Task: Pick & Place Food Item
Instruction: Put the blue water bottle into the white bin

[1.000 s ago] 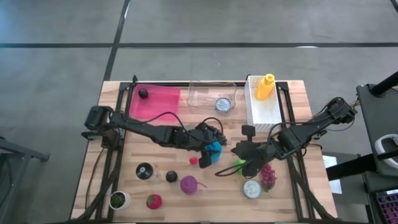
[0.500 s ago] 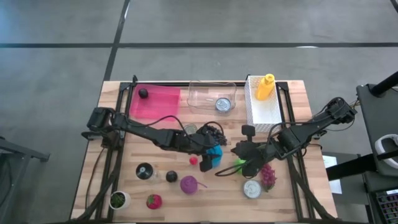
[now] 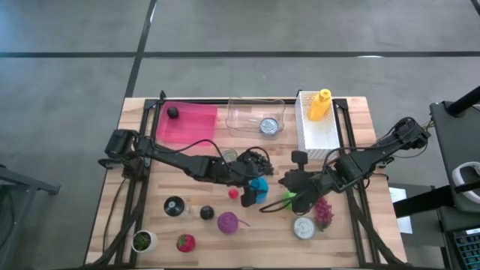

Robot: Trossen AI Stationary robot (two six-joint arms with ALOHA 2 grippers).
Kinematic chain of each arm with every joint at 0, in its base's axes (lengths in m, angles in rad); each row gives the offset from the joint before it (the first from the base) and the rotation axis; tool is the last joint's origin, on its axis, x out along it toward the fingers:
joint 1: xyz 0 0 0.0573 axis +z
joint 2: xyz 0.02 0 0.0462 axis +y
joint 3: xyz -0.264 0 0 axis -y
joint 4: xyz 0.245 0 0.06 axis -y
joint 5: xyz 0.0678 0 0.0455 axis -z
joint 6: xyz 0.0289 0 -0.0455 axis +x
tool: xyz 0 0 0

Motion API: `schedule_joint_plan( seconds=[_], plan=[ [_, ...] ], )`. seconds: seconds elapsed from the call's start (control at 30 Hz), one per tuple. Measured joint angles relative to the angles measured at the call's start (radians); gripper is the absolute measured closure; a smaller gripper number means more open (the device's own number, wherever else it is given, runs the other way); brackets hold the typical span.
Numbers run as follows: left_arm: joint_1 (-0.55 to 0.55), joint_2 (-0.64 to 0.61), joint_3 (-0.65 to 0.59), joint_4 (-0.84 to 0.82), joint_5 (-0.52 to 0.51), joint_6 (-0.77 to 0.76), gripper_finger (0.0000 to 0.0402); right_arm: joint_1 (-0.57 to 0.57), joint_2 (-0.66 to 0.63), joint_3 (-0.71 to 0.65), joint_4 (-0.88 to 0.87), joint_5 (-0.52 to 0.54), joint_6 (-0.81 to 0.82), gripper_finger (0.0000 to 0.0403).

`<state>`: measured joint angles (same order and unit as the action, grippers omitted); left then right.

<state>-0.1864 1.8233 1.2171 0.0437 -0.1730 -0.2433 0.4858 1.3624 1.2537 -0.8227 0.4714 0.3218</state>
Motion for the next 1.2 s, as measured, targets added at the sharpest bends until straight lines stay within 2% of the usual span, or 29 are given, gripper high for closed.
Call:
schedule_joint_plan(
  seconds=[0.43, 0.83, 0.93, 1.1, 1.2],
  plan=[
    [-0.001, -0.047, 0.002, -0.014, -0.011, 0.065, 0.0008, 0.0, 0.0, 0.0, 0.001, 0.0, 0.0, 0.0394],
    [-0.019, -0.209, 0.002, -0.169, -0.024, 0.103, 0.0031, 0.0, 0.0, 0.0, 0.015, 0.0, 0.0, 0.0394],
    [-0.045, -0.241, -0.012, -0.177, -0.079, 0.115, 0.0033, 0.0, 0.0, 0.0, 0.018, 0.0, 0.0, 0.0394],
    [-0.096, -0.303, -0.059, -0.179, -0.234, 0.116, 0.0033, 0.0, 0.0, 0.0, 0.021, 0.0, 0.0, 0.0394],
    [-0.127, -0.347, -0.097, -0.176, -0.279, 0.117, 0.003, 0.0, 0.0, 0.0, 0.023, 0.0, 0.0, 0.0394]
  ],
)
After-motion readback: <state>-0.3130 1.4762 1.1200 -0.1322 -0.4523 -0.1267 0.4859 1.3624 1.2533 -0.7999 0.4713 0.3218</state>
